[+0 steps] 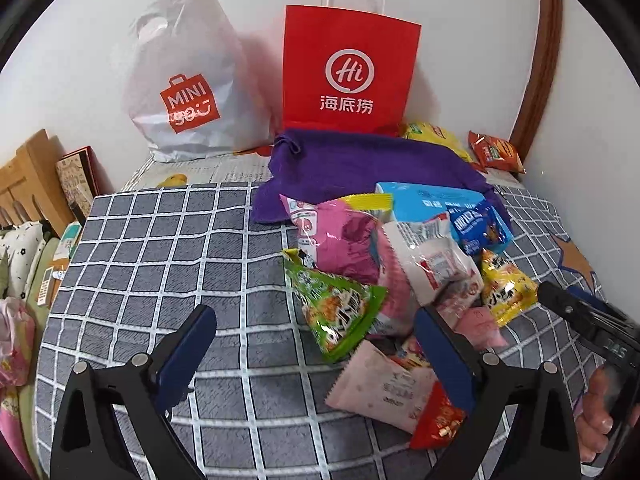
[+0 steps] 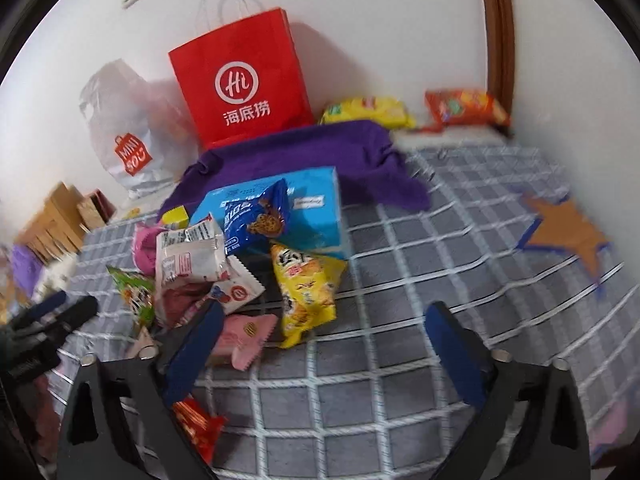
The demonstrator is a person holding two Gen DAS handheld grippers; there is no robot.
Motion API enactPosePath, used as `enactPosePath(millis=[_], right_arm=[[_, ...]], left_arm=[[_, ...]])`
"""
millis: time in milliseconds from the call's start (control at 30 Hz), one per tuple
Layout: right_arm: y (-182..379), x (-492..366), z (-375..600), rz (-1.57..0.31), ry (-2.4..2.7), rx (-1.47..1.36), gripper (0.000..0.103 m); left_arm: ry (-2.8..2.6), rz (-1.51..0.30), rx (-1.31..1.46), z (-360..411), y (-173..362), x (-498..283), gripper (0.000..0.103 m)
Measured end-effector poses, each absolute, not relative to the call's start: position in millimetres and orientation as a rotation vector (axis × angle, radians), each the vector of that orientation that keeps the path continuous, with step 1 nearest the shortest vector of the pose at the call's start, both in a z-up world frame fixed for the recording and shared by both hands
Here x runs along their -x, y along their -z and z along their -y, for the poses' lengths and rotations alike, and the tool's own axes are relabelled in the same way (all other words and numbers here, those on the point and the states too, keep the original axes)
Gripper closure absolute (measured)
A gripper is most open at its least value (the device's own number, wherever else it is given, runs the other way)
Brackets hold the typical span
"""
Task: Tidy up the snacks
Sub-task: 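Grasp the green triangular snack with the left tool while the right grasps the yellow triangular snack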
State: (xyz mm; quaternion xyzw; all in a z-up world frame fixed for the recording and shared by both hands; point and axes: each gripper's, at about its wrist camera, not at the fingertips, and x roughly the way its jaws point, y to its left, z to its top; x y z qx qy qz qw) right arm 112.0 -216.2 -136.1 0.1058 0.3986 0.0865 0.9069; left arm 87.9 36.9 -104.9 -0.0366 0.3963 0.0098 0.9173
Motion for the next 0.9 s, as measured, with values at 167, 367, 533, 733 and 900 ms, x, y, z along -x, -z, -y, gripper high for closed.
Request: enactPosePath(millis=[167, 367, 533, 733, 900], right_arm=[[153.8, -133.9, 200.0, -0.862, -0.187, -0.158, 0.020], [170.0, -156.9, 185.1, -0.885, -0.206, -0.105, 0.027], [182.2, -168.6, 182.6, -0.895, -0.193, -0.074, 0.059], [173.9, -158.8, 196.5, -0.854, -0.175, -0.070, 0.061], [168.8, -145.7, 220.1, -0.809, -0.141, -0.034, 0.061]], left_arm=[[-0.024, -0.806, 0.114, -52.0, 110.4, -94.4, 0.006], [-0.043, -0.861, 0.125, -64.8, 119.3, -104.7, 0.006], [-0.032, -0.887, 0.128, -68.3, 126.4, -107.6, 0.006], [-0.032, -0.888, 0.105, -62.1, 129.8, -113.4, 0.006], [-0.014, -0.900, 0.104, -55.1, 140.0, -129.1, 0.006]])
